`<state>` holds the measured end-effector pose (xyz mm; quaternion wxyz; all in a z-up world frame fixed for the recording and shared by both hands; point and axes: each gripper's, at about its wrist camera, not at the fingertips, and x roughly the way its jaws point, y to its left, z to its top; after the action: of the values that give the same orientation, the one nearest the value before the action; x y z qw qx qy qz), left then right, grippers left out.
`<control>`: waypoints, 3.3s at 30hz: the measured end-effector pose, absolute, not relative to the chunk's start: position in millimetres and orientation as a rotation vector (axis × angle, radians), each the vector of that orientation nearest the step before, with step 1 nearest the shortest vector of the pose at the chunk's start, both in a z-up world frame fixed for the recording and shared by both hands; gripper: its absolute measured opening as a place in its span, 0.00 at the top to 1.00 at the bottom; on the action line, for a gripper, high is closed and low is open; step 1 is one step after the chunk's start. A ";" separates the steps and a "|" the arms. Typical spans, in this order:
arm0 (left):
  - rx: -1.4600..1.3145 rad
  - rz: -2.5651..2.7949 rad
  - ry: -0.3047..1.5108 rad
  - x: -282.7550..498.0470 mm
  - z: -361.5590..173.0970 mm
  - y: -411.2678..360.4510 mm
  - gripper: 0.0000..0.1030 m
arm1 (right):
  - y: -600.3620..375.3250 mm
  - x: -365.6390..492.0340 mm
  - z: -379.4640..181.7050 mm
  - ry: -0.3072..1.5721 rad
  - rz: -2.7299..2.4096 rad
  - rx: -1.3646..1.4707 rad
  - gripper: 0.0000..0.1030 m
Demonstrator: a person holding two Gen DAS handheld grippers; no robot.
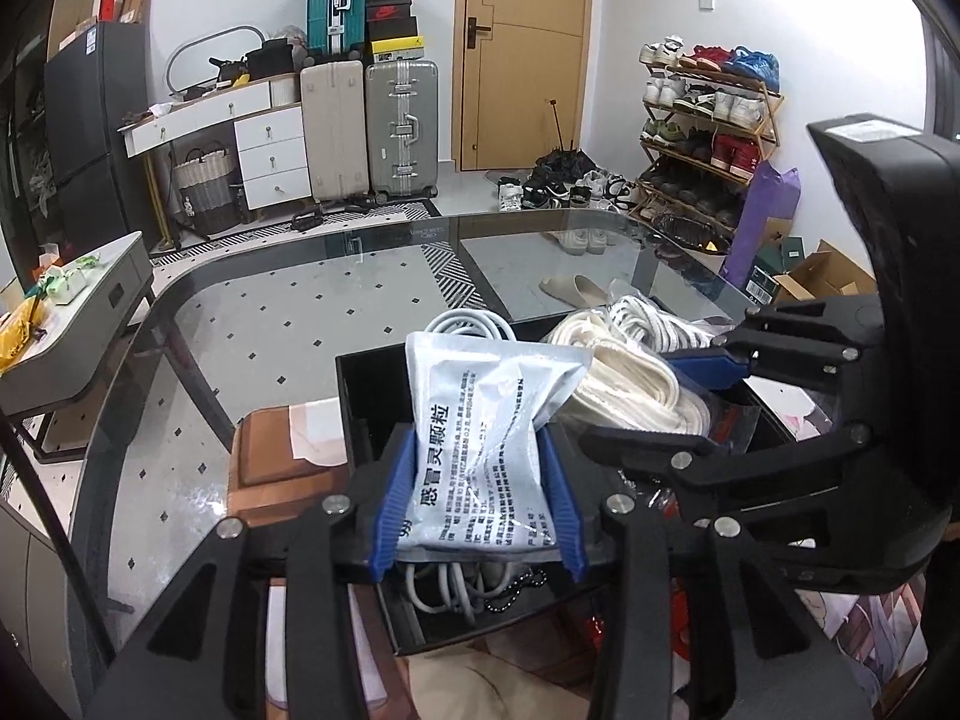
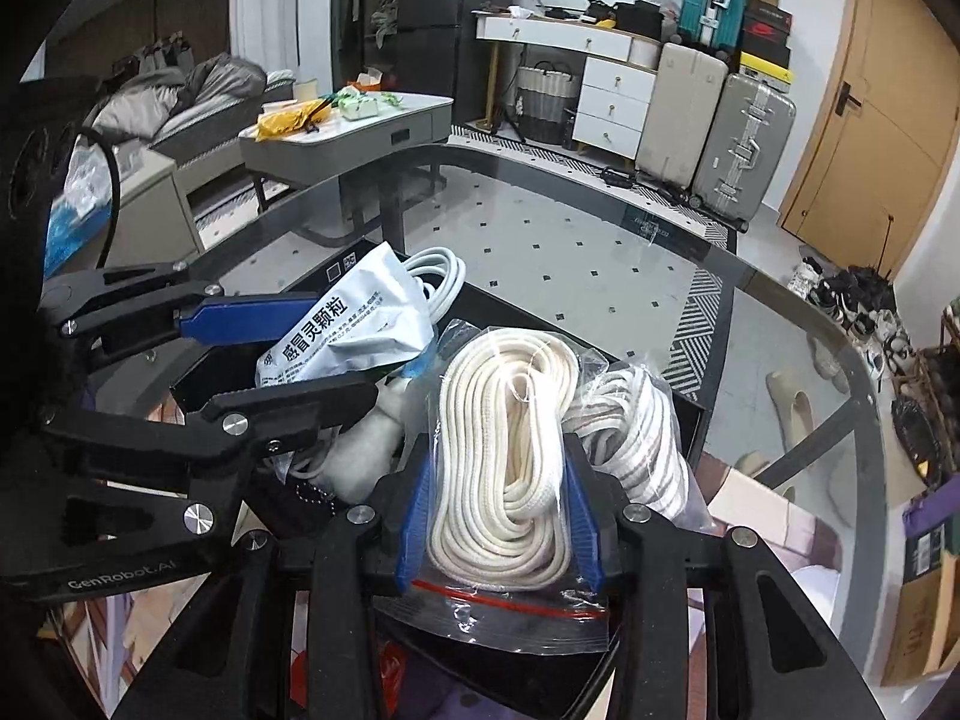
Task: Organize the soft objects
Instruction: 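Open the left gripper to drop the sachet while the right releases the rope bag into the box, then withdraw from the box and grasp the green medicine sachet with the right gripper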
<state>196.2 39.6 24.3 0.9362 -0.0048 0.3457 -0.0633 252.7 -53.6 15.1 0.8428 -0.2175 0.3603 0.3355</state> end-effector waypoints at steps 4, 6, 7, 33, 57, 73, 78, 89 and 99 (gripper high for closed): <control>-0.037 -0.149 0.709 192.9 26.8 42.1 0.52 | -60.6 243.8 22.6 0.714 0.701 -0.488 0.53; -0.046 -0.143 0.703 188.6 29.4 43.5 0.44 | -67.6 239.8 26.3 0.702 0.696 -0.482 0.51; -0.046 -0.146 0.698 185.6 31.4 43.8 0.41 | -72.2 236.6 28.8 0.687 0.688 -0.480 0.46; -0.046 -0.031 0.615 92.9 41.6 43.1 0.00 | -168.0 148.3 42.1 0.669 0.595 -0.213 0.01; -0.020 -0.006 0.692 71.2 -4.3 28.6 0.00 | -168.6 130.1 9.0 0.763 0.664 -0.279 0.01; -0.052 -0.039 0.716 65.9 -13.1 32.9 0.00 | -147.9 112.9 -17.6 0.845 0.791 -0.383 0.01; -0.051 -0.056 0.722 66.1 -14.2 31.5 0.00 | -143.0 109.0 -27.4 0.888 0.832 -0.402 0.01; -0.069 -0.066 0.733 67.2 -16.4 33.6 0.00 | -129.8 118.8 -42.4 0.917 0.789 -0.398 0.01; -0.069 -0.064 0.737 67.4 -17.1 34.4 0.00 | -119.0 129.2 -45.8 0.913 0.749 -0.371 0.01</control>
<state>67.4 34.4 -17.1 0.9319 -0.0337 0.3599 -0.0313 129.2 -119.0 -45.8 0.8144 -0.1739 0.4281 0.3512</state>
